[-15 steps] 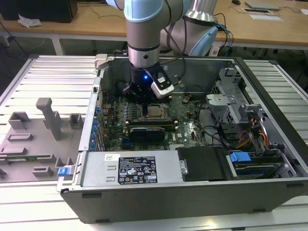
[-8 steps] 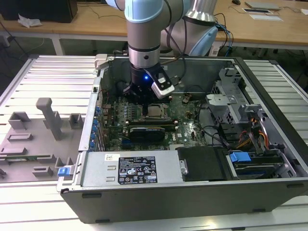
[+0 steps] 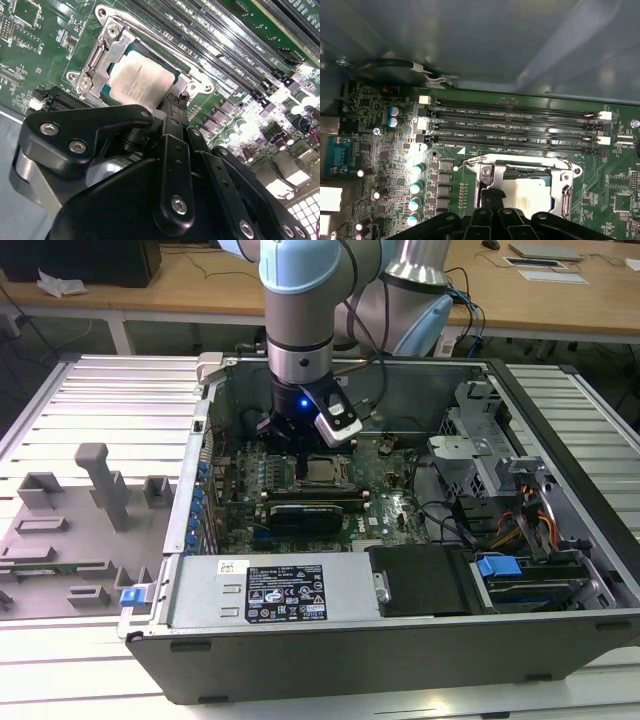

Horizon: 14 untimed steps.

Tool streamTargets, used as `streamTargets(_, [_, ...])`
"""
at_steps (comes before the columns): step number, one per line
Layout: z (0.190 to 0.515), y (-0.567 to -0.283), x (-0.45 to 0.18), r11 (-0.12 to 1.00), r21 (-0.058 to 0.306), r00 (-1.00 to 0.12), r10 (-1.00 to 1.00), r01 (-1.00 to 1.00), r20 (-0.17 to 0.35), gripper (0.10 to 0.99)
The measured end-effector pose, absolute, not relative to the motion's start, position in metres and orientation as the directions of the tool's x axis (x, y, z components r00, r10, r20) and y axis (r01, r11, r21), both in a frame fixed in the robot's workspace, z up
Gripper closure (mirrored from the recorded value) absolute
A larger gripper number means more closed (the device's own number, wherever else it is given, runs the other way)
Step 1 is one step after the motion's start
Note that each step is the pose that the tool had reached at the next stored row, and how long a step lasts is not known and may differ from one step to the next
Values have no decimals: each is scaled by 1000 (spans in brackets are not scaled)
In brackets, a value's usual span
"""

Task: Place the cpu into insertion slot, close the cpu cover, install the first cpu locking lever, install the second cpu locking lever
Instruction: 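Close the cpu cover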

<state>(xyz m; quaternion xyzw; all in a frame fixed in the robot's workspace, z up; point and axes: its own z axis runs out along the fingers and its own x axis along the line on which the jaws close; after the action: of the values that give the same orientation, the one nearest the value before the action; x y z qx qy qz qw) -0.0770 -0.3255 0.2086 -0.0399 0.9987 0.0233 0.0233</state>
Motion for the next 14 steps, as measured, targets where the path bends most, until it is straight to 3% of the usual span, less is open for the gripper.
streamTargets(14, [213,-325,-74,996,45,-996,-79,-81,-48,980])
